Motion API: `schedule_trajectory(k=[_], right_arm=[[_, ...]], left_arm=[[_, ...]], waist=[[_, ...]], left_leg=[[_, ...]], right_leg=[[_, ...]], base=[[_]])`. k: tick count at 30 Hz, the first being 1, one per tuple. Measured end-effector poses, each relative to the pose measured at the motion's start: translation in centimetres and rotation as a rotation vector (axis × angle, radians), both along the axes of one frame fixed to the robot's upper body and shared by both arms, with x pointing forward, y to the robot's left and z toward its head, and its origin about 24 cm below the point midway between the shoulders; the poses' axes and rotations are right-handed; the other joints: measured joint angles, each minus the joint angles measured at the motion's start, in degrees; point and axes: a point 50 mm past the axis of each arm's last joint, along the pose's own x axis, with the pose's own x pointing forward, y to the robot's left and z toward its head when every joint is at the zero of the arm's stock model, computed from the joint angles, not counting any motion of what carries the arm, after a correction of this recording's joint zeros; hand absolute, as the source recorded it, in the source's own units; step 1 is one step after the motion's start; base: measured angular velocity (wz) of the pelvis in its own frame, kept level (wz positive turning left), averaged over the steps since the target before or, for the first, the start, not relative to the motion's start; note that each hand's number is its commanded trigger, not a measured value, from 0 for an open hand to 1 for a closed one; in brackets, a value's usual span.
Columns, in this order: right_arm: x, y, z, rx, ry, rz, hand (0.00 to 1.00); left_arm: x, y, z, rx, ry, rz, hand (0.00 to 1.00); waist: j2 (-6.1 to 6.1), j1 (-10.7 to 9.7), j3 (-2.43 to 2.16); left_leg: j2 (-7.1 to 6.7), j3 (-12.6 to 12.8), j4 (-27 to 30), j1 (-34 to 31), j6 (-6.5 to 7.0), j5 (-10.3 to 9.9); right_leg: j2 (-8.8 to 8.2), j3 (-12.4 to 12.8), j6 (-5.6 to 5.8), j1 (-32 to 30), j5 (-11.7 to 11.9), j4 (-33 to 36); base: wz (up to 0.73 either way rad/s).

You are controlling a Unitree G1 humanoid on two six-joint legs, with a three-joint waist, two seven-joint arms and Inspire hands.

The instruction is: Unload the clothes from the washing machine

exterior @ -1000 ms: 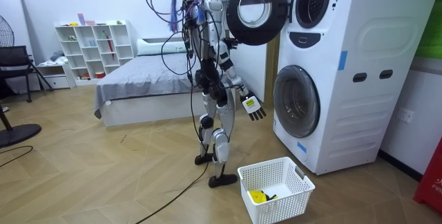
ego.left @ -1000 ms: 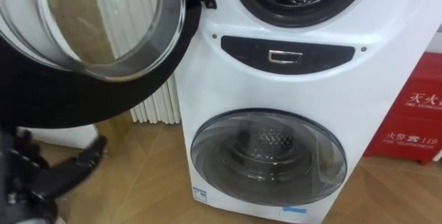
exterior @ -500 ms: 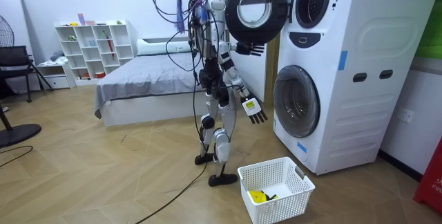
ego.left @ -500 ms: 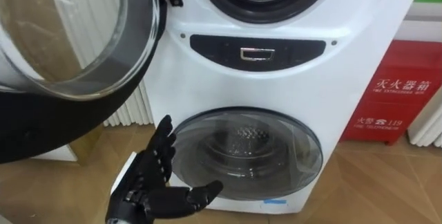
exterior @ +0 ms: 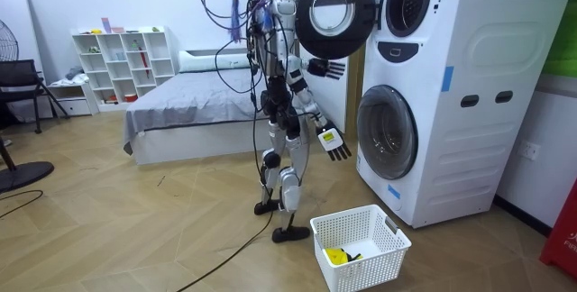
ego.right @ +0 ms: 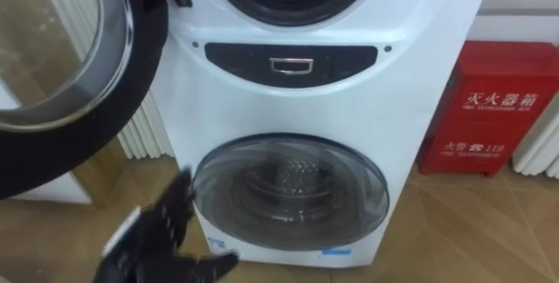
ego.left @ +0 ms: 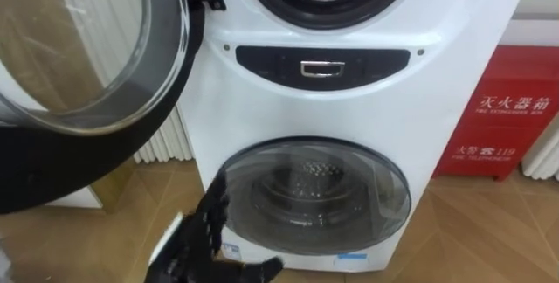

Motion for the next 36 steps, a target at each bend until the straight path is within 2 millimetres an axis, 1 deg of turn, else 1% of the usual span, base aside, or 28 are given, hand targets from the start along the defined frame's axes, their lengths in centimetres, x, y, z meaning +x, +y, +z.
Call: schedule_trajectory(k=[1, 2, 3, 4, 5, 6, 7, 9, 10, 11, 13, 14, 15, 16, 17, 19, 20, 22, 23, 24, 25, 26, 28, 29, 30, 31, 35, 36], right_arm=[[-0.6, -0.1, -0.1, -0.002, 0.011, -0.007, 0.00], [-0.9, -0.2, -0.2, -0.003, 0.019, -0.013, 0.00], [-1.5, -0.4, -0.3, -0.001, 0.031, -0.039, 0.00], [-2.1, -0.8, -0.3, -0.004, 0.038, -0.067, 0.00], [-2.4, -1.0, -0.3, -0.006, 0.042, -0.083, 0.00], [-3.0, -1.4, -0.3, -0.013, 0.051, -0.110, 0.00], [-3.4, -1.7, -0.3, -0.016, 0.054, -0.135, 0.00], [-3.4, -1.9, -0.2, -0.021, 0.049, -0.146, 0.00], [-3.4, -2.2, -0.1, -0.024, 0.043, -0.159, 0.00], [-3.4, -2.3, -0.1, -0.026, 0.040, -0.165, 0.00], [-3.3, -2.8, 0.1, -0.054, 0.043, -0.174, 0.00], [-3.3, -2.9, 0.1, -0.060, 0.046, -0.175, 0.00], [-3.5, -3.1, 0.1, -0.072, 0.052, -0.174, 0.00], [-3.7, -3.2, 0.2, -0.080, 0.056, -0.177, 0.00], [-3.9, -3.3, 0.2, -0.084, 0.057, -0.179, 0.00], [-4.2, -3.5, 0.2, -0.105, 0.068, -0.170, 0.00], [-4.2, -3.5, 0.2, -0.109, 0.071, -0.163, 0.00], [-4.4, -3.5, 0.3, -0.116, 0.070, -0.155, 0.00], [-4.3, -3.5, 0.3, -0.119, 0.067, -0.151, 0.00], [-4.1, -3.6, 0.5, -0.131, 0.060, -0.135, 0.00], [-3.9, -3.8, 0.7, -0.145, 0.050, -0.120, 0.00], [-3.8, -3.9, 0.7, -0.152, 0.046, -0.114, 0.00], [-3.2, -4.2, 1.2, -0.162, 0.009, -0.116, 0.00], [-3.1, -4.3, 1.3, -0.163, -0.001, -0.116, 0.00], [-3.0, -4.3, 1.4, -0.162, -0.012, -0.116, 0.00], [-2.8, -4.3, 1.4, -0.159, -0.018, -0.116, 0.00], [-3.1, -3.9, 1.2, -0.150, -0.007, -0.120, 0.00], [-3.5, -3.9, 1.1, -0.152, 0.002, -0.124, 0.00]], left_arm=[[-2.2, 1.2, -2.5, 0.016, 0.139, 0.056, 0.00], [-3.4, 1.7, -3.5, 0.025, 0.206, 0.083, 0.00], [-5.8, 3.0, -5.3, 0.036, 0.332, 0.159, 0.00], [-8.2, 4.5, -6.6, 0.051, 0.441, 0.248, 0.00], [-9.2, 5.1, -6.9, 0.053, 0.481, 0.304, 0.00], [-10.7, 6.3, -7.3, 0.045, 0.530, 0.423, 0.00], [-11.6, 7.3, -7.4, 0.025, 0.548, 0.554, 0.00], [-12.5, 8.6, -7.3, 0.002, 0.556, 0.702, 0.00], [-12.6, 9.3, -7.2, -0.009, 0.548, 0.782, 0.00], [-12.4, 9.6, -7.1, -0.014, 0.542, 0.815, 0.00], [-11.4, 10.6, -6.8, -0.031, 0.506, 0.919, 0.00], [-11.0, 10.9, -6.7, -0.036, 0.494, 0.940, 0.00], [-10.1, 11.4, -6.4, -0.038, 0.466, 0.973, 0.00], [-9.1, 11.9, -5.9, -0.036, 0.434, 1.001, 0.00], [-8.5, 12.2, -5.7, -0.033, 0.419, 1.009, 0.00], [-6.0, 13.1, -4.6, -0.016, 0.349, 1.047, 0.00], [-5.4, 13.4, -4.2, -0.009, 0.328, 1.053, 0.00], [-2.6, 14.6, -2.2, 0.018, 0.229, 1.069, 0.00], [-1.9, 14.9, -1.7, 0.027, 0.202, 1.072, 0.00], [-0.5, 15.6, -0.2, 0.054, 0.134, 1.064, 0.00], [1.0, 16.0, 1.5, 0.100, 0.054, 1.033, 0.00], [1.8, 16.2, 2.3, 0.119, 0.015, 1.018, 0.00], [4.4, 17.0, 5.8, 0.181, -0.136, 0.976, 0.00], [4.9, 17.1, 6.7, 0.187, -0.174, 0.969, 0.00], [5.9, 17.2, 8.2, 0.197, -0.235, 0.951, 0.00], [5.9, 17.8, 8.6, 0.263, -0.219, 0.935, 0.00], [6.2, 18.0, 9.5, 0.297, -0.225, 0.940, 0.00], [6.3, 18.0, 10.0, 0.337, -0.219, 0.923, 0.00]], waist=[[0.24, -0.2, -0.20], [0.19, -0.1, -0.25], [-0.04, 0.1, -0.14], [-0.29, 0.1, -0.07], [-0.42, 0.3, -0.05], [-0.61, 1.0, -0.05], [-0.70, 1.6, -0.01], [-0.42, 1.6, -0.04], [-0.14, 1.6, -0.12], [0.06, 1.6, -0.05], [0.62, 2.0, -0.09], [0.85, 2.1, -0.13], [1.15, 2.1, -0.13], [1.46, 2.6, -0.16], [1.62, 2.7, -0.13], [2.03, 2.9, -0.21], [2.08, 2.8, -0.19], [2.32, 3.1, -0.23], [2.40, 3.1, -0.22], [2.54, 2.9, -0.26], [2.73, 2.8, -0.19], [2.77, 2.9, -0.20], [3.17, 2.9, -0.39], [3.34, 2.9, -0.41], [3.53, 2.8, -0.41], [3.72, 2.0, -0.37], [3.53, 1.6, -0.47], [3.43, 1.7, -0.54]], left_leg=[[0.14, 0.0, -0.2, 0.5, -0.23, -0.1], [0.22, 0.0, -0.2, 0.6, -0.34, -0.2], [0.32, 0.2, -0.2, 0.6, -0.54, -0.4], [0.49, 0.2, -0.2, 0.6, -0.70, -0.5], [0.56, 0.3, -0.2, 0.6, -0.75, -0.5], [0.73, 0.5, -0.1, 0.9, -0.88, -0.6], [0.84, 0.6, -0.1, 1.1, -0.98, -0.6], [0.95, 0.6, -0.1, 1.5, -1.04, -0.7], [1.00, 0.7, -0.2, 1.6, -1.05, -0.7], [1.01, 0.8, -0.2, 1.6, -1.06, -0.7], [1.07, 1.5, -0.3, 1.9, -1.06, -0.7], [1.09, 1.6, -0.3, 2.0, -1.07, -0.7], [1.09, 1.7, -0.5, 2.1, -1.07, -0.7], [1.12, 1.8, -0.5, 2.3, -1.08, -0.7], [1.13, 1.9, -0.5, 2.4, -1.08, -0.7], [1.13, 2.2, -0.5, 2.2, -1.09, -0.7], [1.13, 2.2, -0.5, 2.2, -1.08, -0.7], [1.13, 2.5, -0.5, 2.2, -1.08, -0.7], [1.13, 2.5, -0.5, 2.2, -1.08, -0.7], [1.10, 2.5, -0.5, 2.2, -1.07, -0.7], [1.09, 2.5, -0.5, 2.1, -1.01, -0.8], [1.09, 2.5, -0.5, 2.1, -1.00, -0.8], [1.10, 2.4, -0.4, 2.1, -1.00, -0.8], [1.11, 2.3, -0.4, 2.1, -1.00, -0.8], [1.12, 2.3, -0.4, 2.1, -1.00, -0.8], [1.11, 2.3, -0.3, 2.0, -1.00, -0.8], [1.08, 1.5, 0.4, 0.7, -0.99, -0.8], [1.08, 1.4, 0.9, 0.5, -1.00, -0.8]], right_leg=[[0.21, 0.1, -0.20, 0.3, -0.3, 0.0], [0.32, 0.2, -0.28, 0.4, -0.4, 0.0], [0.41, 0.3, -0.52, 0.3, -0.8, 0.0], [0.56, 0.2, -0.64, 0.3, -0.9, 0.0], [0.62, 0.2, -0.73, 0.2, -1.0, 0.0], [0.77, 0.4, -0.80, 0.1, -1.0, 0.0], [0.89, 0.6, -0.88, 0.1, -1.2, 0.0], [0.96, 0.7, -0.90, 0.3, -1.4, 0.1], [1.04, 0.9, -0.92, 0.4, -1.4, 0.0], [1.05, 0.9, -0.92, 0.4, -1.4, 0.1], [1.18, 1.7, -0.93, 0.3, -1.4, 0.2], [1.20, 1.7, -0.94, 0.3, -1.4, 0.2], [1.21, 1.8, -0.95, 0.4, -1.4, 0.2], [1.26, 1.8, -0.96, 0.5, -1.4, 0.2], [1.29, 2.0, -0.97, 0.4, -1.4, 0.2], [1.31, 2.3, -0.97, 0.4, -1.4, 0.4], [1.31, 2.4, -0.97, 0.3, -1.4, 0.5], [1.33, 2.6, -0.95, 0.3, -1.4, 0.9], [1.31, 2.7, -0.94, 0.2, -1.4, 1.1], [1.27, 2.7, -0.93, 0.2, -1.4, 1.1], [1.27, 2.7, -0.93, 0.1, -1.4, 1.1], [1.27, 2.7, -0.93, 0.1, -1.4, 1.1], [1.29, 2.7, -0.93, 0.1, -1.4, 1.2], [1.31, 2.7, -0.93, 0.1, -1.4, 1.1], [1.31, 2.7, -0.93, 0.2, -1.4, 1.1], [1.30, 2.6, -0.93, 0.2, -1.4, 1.0], [1.16, 2.1, -0.95, -0.8, -1.4, 1.1], [1.12, 1.9, -0.95, -0.8, -1.4, 1.1]], base=[[-0.12], [-0.05], [-0.04], [0.00], [-0.04], [-0.06], [-0.05], [0.00], [-0.03], [-0.07], [-0.14], [-0.12], [-0.06], [-0.04], [-0.09], [-0.07], [0.00], [-0.05], [-0.04], [0.00], [0.00], [0.00], [0.00], [0.00], [0.00], [0.05], [0.09], [0.07]])
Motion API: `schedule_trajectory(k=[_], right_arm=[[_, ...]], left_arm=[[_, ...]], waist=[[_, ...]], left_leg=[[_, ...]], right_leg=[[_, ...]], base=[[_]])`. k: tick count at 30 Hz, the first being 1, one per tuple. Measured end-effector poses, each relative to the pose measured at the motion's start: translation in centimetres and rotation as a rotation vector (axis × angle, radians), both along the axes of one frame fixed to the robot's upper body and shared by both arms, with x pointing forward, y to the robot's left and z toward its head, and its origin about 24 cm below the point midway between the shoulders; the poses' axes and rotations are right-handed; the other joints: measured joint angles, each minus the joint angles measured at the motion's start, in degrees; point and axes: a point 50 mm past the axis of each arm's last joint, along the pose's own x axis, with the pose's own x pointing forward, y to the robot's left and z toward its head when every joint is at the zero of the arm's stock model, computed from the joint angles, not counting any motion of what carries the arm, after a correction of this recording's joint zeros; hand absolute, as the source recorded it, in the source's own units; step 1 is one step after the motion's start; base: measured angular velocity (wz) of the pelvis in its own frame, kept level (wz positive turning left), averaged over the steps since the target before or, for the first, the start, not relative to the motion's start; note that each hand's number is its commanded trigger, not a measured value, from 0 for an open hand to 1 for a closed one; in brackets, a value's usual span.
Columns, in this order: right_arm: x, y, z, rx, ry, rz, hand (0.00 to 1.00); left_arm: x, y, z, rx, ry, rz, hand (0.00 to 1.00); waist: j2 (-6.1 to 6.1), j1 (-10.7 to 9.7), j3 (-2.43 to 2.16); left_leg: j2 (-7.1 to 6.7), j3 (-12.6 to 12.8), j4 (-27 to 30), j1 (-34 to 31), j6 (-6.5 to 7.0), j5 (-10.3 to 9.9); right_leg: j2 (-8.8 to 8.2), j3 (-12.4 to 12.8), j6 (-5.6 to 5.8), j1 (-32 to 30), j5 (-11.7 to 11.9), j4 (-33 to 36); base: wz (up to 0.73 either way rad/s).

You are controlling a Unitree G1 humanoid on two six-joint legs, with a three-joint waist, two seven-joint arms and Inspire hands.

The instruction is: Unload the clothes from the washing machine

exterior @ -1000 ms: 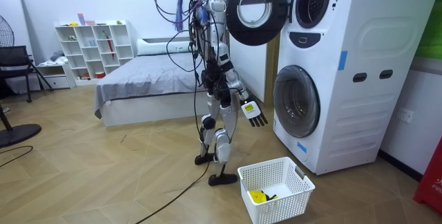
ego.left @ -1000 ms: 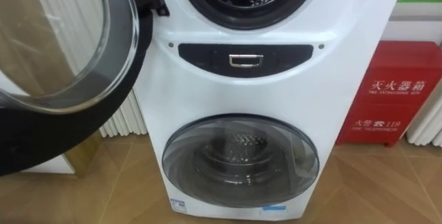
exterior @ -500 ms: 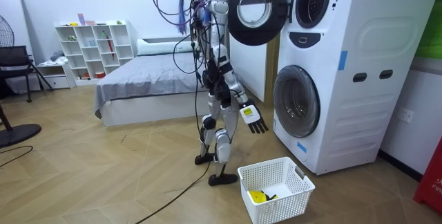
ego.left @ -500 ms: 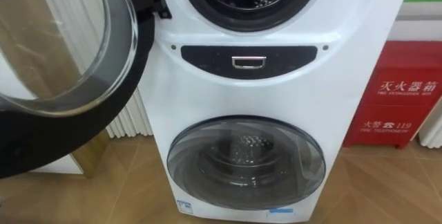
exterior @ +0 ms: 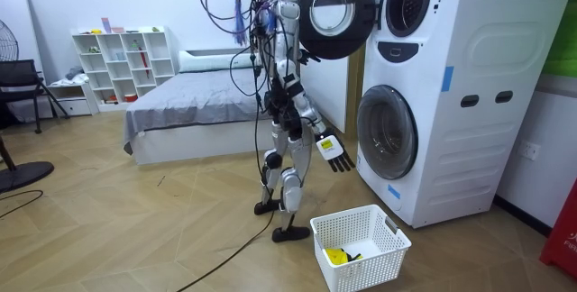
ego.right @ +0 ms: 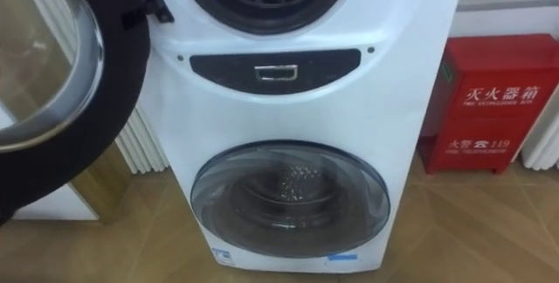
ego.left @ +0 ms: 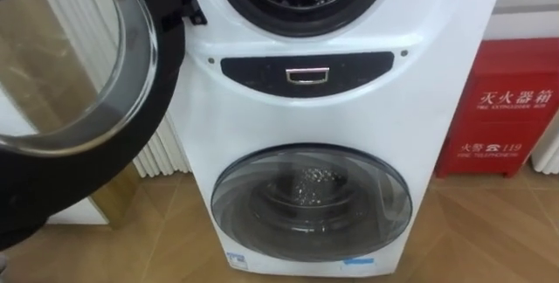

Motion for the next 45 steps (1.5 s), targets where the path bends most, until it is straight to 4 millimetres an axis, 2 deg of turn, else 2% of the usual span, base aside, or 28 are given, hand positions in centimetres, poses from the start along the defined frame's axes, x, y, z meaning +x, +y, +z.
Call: schedule_trajectory(k=[3, 5, 11, 14, 16, 18, 20, 23, 27, 30, 35, 36, 39, 41, 42, 45], right_arm=[[-0.3, -0.2, 0.1, -0.024, 0.019, 0.028, 0.00], [-0.4, -0.4, 0.1, -0.031, 0.024, 0.035, 0.00], [-0.8, -0.6, 0.0, -0.005, 0.018, 0.009, 0.00], [-0.6, 0.1, -0.2, 0.011, 0.019, 0.033, 0.00], [-0.2, 0.4, -0.3, 0.028, 0.005, 0.052, 0.00], [0.0, 0.7, -0.3, 0.038, 0.002, 0.065, 0.00], [0.6, 1.0, -0.3, 0.045, -0.008, 0.085, 0.00], [1.4, 1.7, -0.4, 0.059, -0.012, 0.146, 0.00], [1.8, 2.8, -0.8, 0.094, 0.002, 0.180, 0.00], [1.9, 3.2, -1.1, 0.117, 0.018, 0.167, 0.00], [2.5, 4.3, -1.4, 0.141, 0.028, 0.228, 0.00], [2.8, 4.6, -1.4, 0.143, 0.025, 0.248, 0.00], [3.5, 4.9, -1.3, 0.142, 0.014, 0.276, 0.00], [3.8, 5.1, -1.2, 0.141, 0.012, 0.292, 0.00], [4.0, 5.3, -1.2, 0.141, 0.008, 0.301, 0.00], [3.4, 5.6, -1.4, 0.151, 0.024, 0.304, 0.00]], left_arm=[[0.1, 0.5, 0.9, 0.069, 0.059, -0.009, 0.00], [0.2, 0.8, 1.3, 0.094, 0.071, -0.010, 0.00], [2.3, 0.2, 3.0, 0.123, 0.098, -0.042, 0.00], [2.7, -0.3, 3.7, 0.180, 0.100, -0.068, 0.00], [3.6, -1.8, 4.4, 0.219, 0.088, -0.121, 0.00], [4.2, -3.3, 4.9, 0.242, 0.074, -0.182, 0.00], [4.6, -4.6, 4.9, 0.240, 0.064, -0.221, 0.00], [3.8, -6.0, 4.7, 0.250, 0.042, -0.251, 0.00], [1.2, -8.7, 4.3, 0.252, 0.008, -0.308, 0.00], [0.5, -11.1, 3.4, 0.175, -0.017, -0.353, 0.00], [-0.2, -14.4, 2.2, 0.143, 0.003, -0.519, 0.00], [-0.2, -15.3, 2.0, 0.125, -0.001, -0.574, 0.00], [0.0, -18.3, 1.6, 0.098, -0.013, -0.754, 0.00], [0.0, -20.4, 1.5, 0.077, -0.048, -0.881, 0.00], [0.0, -21.9, 1.7, 0.058, -0.083, -0.967, 0.00], [-0.1, -23.3, 2.0, -0.048, -0.164, -1.045, 0.00]], waist=[[-0.33, 0.1, -0.01], [-0.41, -0.1, 0.15], [-0.90, 1.3, 0.25], [-1.73, 1.3, 0.74], [-2.43, 0.6, 1.13], [-2.86, 0.7, 1.36], [-3.00, 0.7, 1.47], [-3.02, 0.6, 1.48], [-3.02, -0.8, 1.48], [-3.36, -2.0, 1.29], [-4.06, -3.7, 1.27], [-4.42, -3.7, 1.29], [-4.78, -5.2, 1.40], [-4.81, -6.0, 1.41], [-4.83, -7.2, 1.40], [-5.25, -8.2, 1.35]], left_leg=[[0.04, 0.1, 0.2, 0.0, 0.00, 0.0], [0.05, -0.2, 0.5, -0.2, 0.00, 0.0], [0.03, -1.3, 1.0, -2.2, -0.02, 0.0], [0.05, -1.8, 1.6, -2.6, -0.02, 0.0], [-0.21, -3.9, 2.5, -4.0, 0.05, -0.1], [-0.28, -5.0, 3.1, -4.9, 0.07, -0.1], [-0.30, -5.8, 3.5, -5.5, 0.10, -0.1], [-0.39, -6.5, 3.9, -6.2, 0.23, -0.1], [-0.94, -7.7, 4.3, -6.7, 0.53, 0.0], [-1.59, -6.9, 4.3, -6.8, 1.29, 0.6], [-2.60, -5.8, 3.3, -6.6, 2.21, 1.8], [-2.81, -4.8, 2.8, -6.6, 2.26, 2.1], [-3.22, -3.8, 3.2, -6.9, 2.21, 2.1], [-3.01, -3.1, 3.4, -6.9, 2.09, 2.2], [-2.91, -2.6, 3.3, -6.9, 1.98, 2.3], [-2.50, -0.8, 2.0, -5.9, 1.68, 2.5]], right_leg=[[0.06, 0.5, -0.01, 0.0, 0.0, -0.1], [0.01, 0.3, -0.03, 0.1, 0.0, -0.2], [0.10, 1.1, 0.00, -0.8, 0.6, -1.1], [0.02, 0.5, -0.01, -0.9, 0.7, -1.2], [-0.24, 0.8, 0.19, -0.8, 0.8, -1.3], [-0.27, 2.0, 0.37, -0.8, 1.0, -1.1], [-0.27, 2.1, 0.66, -0.8, 1.3, -1.1], [-0.35, 1.2, 0.73, -0.9, 1.5, -1.1], [-0.84, 0.6, 0.73, -0.7, 1.5, -1.0], [-1.63, 2.2, 0.96, -0.6, 1.5, -0.9], [-3.18, 2.4, 2.07, -1.1, 1.6, -0.3], [-3.52, 2.4, 2.41, -1.8, 1.4, 0.2], [-3.61, 2.5, 2.56, -2.0, 1.6, -0.7], [-3.16, 3.7, 2.67, -2.3, 1.6, -0.9], [-2.98, 4.3, 2.73, -2.7, 1.7, -0.9], [-2.48, 5.7, 2.40, -3.2, 2.0, -0.8]], base=[[0.01], [0.04], [0.10], [0.17], [0.51], [0.58], [0.35], [0.15], [0.22], [0.15], [-0.09], [-0.33], [-0.24], [-0.28], [-0.38], [-0.32]])
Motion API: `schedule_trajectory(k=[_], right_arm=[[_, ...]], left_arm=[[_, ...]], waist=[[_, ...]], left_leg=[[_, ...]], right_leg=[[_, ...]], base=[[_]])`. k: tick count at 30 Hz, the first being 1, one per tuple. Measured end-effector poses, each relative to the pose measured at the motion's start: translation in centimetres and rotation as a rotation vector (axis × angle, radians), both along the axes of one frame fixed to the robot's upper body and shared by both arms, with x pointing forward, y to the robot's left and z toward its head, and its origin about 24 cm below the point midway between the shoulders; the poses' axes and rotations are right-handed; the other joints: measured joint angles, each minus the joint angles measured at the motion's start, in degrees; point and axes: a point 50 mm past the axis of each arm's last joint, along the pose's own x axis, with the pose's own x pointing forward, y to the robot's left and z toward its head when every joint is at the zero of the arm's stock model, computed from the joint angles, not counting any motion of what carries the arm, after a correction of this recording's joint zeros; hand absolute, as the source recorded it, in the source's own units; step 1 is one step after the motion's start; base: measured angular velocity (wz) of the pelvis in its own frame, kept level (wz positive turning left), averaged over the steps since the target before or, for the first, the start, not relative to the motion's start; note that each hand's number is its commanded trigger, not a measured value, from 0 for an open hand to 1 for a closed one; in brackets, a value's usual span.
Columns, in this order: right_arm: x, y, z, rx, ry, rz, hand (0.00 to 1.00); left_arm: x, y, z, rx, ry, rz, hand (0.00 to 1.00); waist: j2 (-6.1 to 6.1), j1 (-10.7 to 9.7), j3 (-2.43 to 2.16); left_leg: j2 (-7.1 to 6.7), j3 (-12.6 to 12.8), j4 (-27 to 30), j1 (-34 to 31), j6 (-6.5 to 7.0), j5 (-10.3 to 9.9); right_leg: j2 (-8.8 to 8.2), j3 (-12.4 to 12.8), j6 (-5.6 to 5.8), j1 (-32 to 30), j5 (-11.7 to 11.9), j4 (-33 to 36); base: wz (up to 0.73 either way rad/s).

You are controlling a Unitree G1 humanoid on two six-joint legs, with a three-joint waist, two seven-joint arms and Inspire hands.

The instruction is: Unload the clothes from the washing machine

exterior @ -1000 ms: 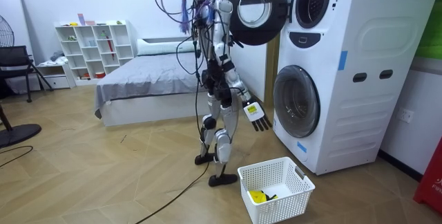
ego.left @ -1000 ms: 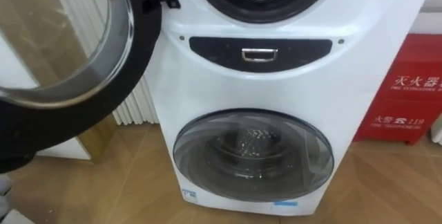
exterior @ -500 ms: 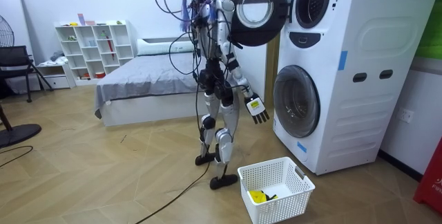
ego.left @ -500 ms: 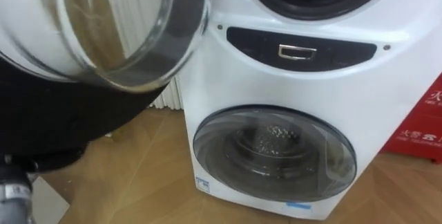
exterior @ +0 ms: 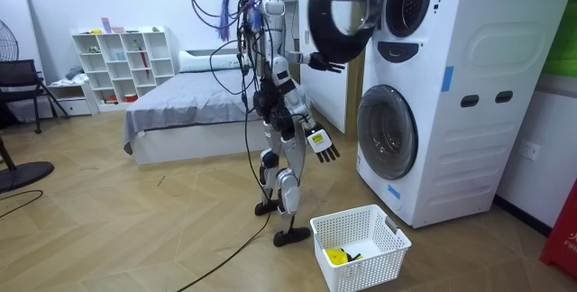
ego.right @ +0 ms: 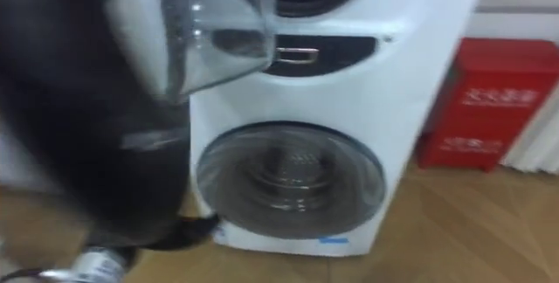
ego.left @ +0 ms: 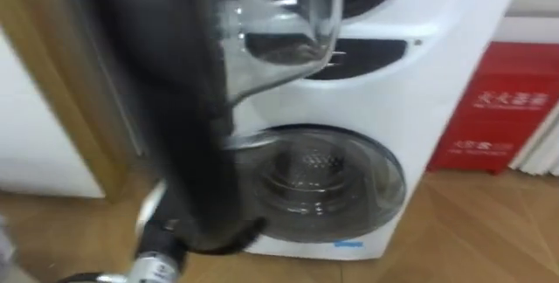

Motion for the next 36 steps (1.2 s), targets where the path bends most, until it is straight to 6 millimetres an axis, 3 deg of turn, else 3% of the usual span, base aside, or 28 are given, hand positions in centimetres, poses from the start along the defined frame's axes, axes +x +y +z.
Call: schedule_trajectory(k=[3, 8, 10, 13, 16, 21, 26, 28, 29, 31, 32, 34, 36], right_arm=[[-0.2, 0.2, -0.1, 0.007, 0.005, 0.007, 0.00], [0.6, 0.7, 0.0, 0.009, -0.010, 0.038, 0.00], [0.7, 1.1, 0.0, 0.015, -0.009, 0.073, 0.00], [1.8, 1.7, 0.3, 0.030, -0.034, 0.106, 0.00], [2.9, 1.8, 0.6, 0.040, -0.062, 0.116, 0.00], [2.9, 1.8, 0.6, 0.044, -0.064, 0.110, 0.00], [1.6, 1.5, 0.3, 0.060, -0.044, 0.061, 0.00], [0.3, 1.2, -0.1, 0.065, -0.015, 0.022, 0.00], [-0.2, 1.0, -0.2, 0.067, -0.005, 0.005, 0.00], [-2.0, 0.2, -0.5, 0.063, 0.025, -0.069, 0.00], [-2.4, 0.0, -0.5, 0.063, 0.031, -0.087, 0.00], [-3.9, -0.5, -0.9, 0.055, 0.077, -0.135, 0.00], [-4.7, -0.5, -1.1, 0.056, 0.109, -0.146, 0.00]], left_arm=[[-0.5, -1.7, 0.2, -0.040, -0.034, -0.160, 0.00], [-1.6, -4.9, -0.7, -0.065, -0.002, -0.387, 0.00], [-1.5, -6.0, -1.6, -0.057, 0.033, -0.461, 0.00], [-0.7, -7.7, -2.1, -0.022, 0.045, -0.559, 0.00], [-0.5, -8.5, -2.2, -0.011, 0.050, -0.629, 0.00], [-0.5, -8.4, -3.2, 0.000, 0.085, -0.642, 0.00], [-1.1, -5.3, -7.9, 0.116, 0.243, -0.524, 0.00], [-3.0, -1.7, -11.9, 0.190, 0.394, -0.365, 0.00], [-3.8, -0.5, -13.0, 0.206, 0.440, -0.311, 0.00], [-7.7, 4.7, -16.5, 0.272, 0.643, -0.082, 0.00], [-8.9, 6.0, -17.2, 0.289, 0.692, -0.019, 0.00], [-13.6, 10.6, -18.8, 0.360, 0.866, 0.211, 0.00], [-16.8, 12.6, -19.3, 0.403, 0.966, 0.361, 0.00]], waist=[[-0.61, -0.7, -0.34], [-1.44, -1.8, -0.34], [-1.32, -1.8, -0.35], [-0.64, -2.3, -0.21], [0.40, -3.3, -0.38], [0.91, -3.2, -0.18], [0.54, -2.0, 0.02], [0.13, 0.2, -0.08], [-0.04, 0.6, -0.20], [-0.45, 2.6, -0.53], [-0.50, 3.1, -0.56], [-0.77, 5.3, -0.87], [-0.85, 6.2, -0.97]], left_leg=[[0.50, 1.5, -1.3, 1.2, -0.16, -0.1], [1.29, 3.8, -1.5, 2.3, -0.45, -1.2], [1.64, 5.0, -1.5, 3.0, -0.51, -1.8], [1.64, 5.4, -1.5, 2.8, -0.35, -2.2], [1.62, 5.5, -1.7, 3.1, -0.33, -2.3], [1.82, 5.5, -1.8, 3.5, -0.44, -2.4], [2.00, 6.4, -2.2, 4.2, -0.64, -2.5], [2.54, 7.4, -2.6, 5.2, -1.10, -2.8], [2.63, 7.4, -2.6, 5.3, -1.18, -2.8], [2.98, 7.3, -2.6, 5.6, -1.53, -3.0], [3.07, 7.3, -2.6, 5.8, -1.64, -3.1], [3.42, 7.1, -2.6, 5.9, -1.89, -3.3], [3.51, 6.5, -2.6, 6.0, -1.93, -3.3]], right_leg=[[0.53, 0.9, -0.47, 0.0, 0.3, 0.0], [1.20, 0.5, -0.58, 0.2, 0.3, 0.0], [1.36, -1.0, -0.74, 0.5, 0.4, 0.0], [1.34, -1.0, -0.73, 0.0, 0.4, 0.0], [1.38, -1.0, -0.73, 0.1, 0.4, 0.0], [1.70, -0.7, -0.76, 0.2, 0.4, -0.1], [1.94, -0.7, -0.84, 0.4, 0.4, 0.0], [2.55, -0.7, -1.15, 0.7, 0.5, -0.1], [2.63, -0.7, -1.33, 0.8, 0.4, -0.1], [3.03, -0.8, -1.65, 1.1, 0.0, -0.2], [3.14, -0.8, -1.71, 1.1, 0.0, -0.2], [3.38, -1.3, -1.90, 1.2, -0.2, -0.3], [3.35, -2.3, -1.99, 1.6, -0.2, -0.5]], base=[[-0.26], [-0.27], [-0.27], [-0.08], [-0.04], [-0.04], [-0.11], [-0.31], [-0.15], [0.00], [0.00], [0.02], [0.12]])
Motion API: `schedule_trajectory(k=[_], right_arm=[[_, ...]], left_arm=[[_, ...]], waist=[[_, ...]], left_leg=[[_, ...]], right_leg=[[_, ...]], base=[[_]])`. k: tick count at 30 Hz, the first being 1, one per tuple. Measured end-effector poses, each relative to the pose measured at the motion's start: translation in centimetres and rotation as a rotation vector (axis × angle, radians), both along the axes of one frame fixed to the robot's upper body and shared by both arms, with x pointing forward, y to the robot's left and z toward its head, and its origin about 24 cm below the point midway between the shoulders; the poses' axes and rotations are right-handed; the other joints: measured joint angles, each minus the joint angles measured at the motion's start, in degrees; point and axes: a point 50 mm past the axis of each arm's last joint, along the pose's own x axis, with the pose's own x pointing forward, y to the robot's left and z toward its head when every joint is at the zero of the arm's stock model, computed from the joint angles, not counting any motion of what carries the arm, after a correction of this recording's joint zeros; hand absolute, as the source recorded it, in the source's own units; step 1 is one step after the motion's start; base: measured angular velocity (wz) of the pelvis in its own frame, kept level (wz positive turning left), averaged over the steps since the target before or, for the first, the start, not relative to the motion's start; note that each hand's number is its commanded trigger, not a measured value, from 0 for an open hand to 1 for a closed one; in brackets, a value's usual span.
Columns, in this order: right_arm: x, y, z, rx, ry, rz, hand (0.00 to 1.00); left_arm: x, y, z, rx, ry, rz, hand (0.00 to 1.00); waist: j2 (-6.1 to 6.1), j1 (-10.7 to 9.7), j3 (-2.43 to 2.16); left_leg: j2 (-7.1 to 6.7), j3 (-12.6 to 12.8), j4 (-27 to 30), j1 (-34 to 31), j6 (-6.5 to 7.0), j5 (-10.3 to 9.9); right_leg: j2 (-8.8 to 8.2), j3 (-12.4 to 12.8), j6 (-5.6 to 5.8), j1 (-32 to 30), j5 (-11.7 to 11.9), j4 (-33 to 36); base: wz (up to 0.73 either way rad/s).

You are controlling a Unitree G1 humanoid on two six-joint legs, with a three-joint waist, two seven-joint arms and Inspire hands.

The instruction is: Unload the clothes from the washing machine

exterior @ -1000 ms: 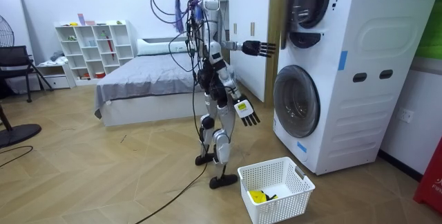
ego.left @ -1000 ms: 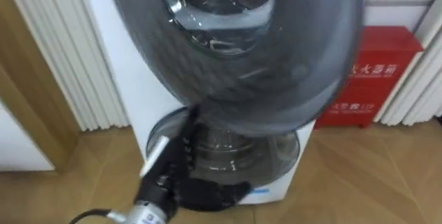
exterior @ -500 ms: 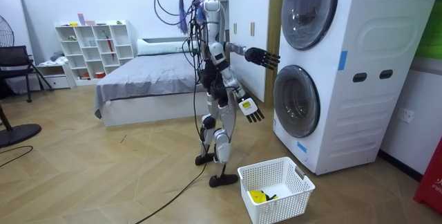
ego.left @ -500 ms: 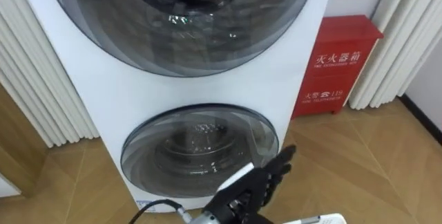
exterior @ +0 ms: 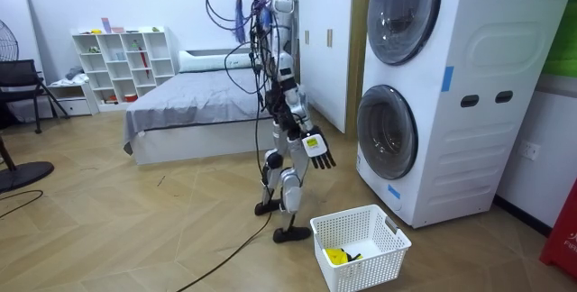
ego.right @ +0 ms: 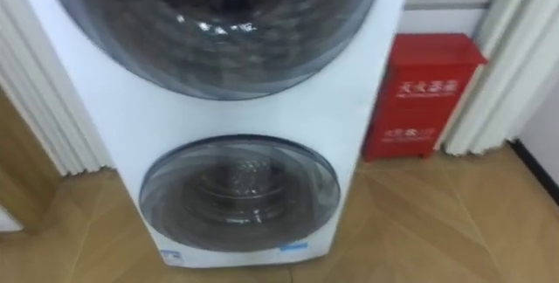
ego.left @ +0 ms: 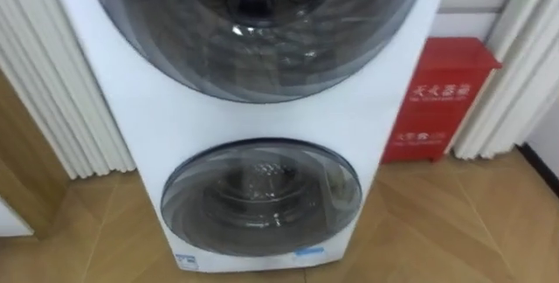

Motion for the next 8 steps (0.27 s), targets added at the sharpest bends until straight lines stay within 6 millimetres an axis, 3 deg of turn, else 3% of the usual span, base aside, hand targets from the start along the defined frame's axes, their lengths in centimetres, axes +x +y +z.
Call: schedule_trajectory(k=[4, 8], right_arm=[[-1.5, 0.0, -0.4, 0.015, 0.060, -0.022, 0.00], [-2.1, 0.2, -0.5, 0.032, 0.079, -0.050, 0.00]], left_arm=[[-6.1, 1.0, -0.7, 0.129, 0.186, 0.197, 0.00], [-8.8, -0.9, -1.3, 0.111, 0.288, 0.277, 0.00]], waist=[[1.02, 2.0, 0.21], [1.24, 2.9, 0.36]], left_leg=[[0.00, -0.2, -1.0, 2.1, -0.04, -0.2], [-0.03, -0.3, -0.6, 2.5, -0.02, -0.9]], right_leg=[[-0.01, -0.3, 0.09, 1.9, -0.1, -0.7], [-0.09, -0.4, 0.21, 2.6, -0.5, -0.7]], base=[[0.03], [0.01]])
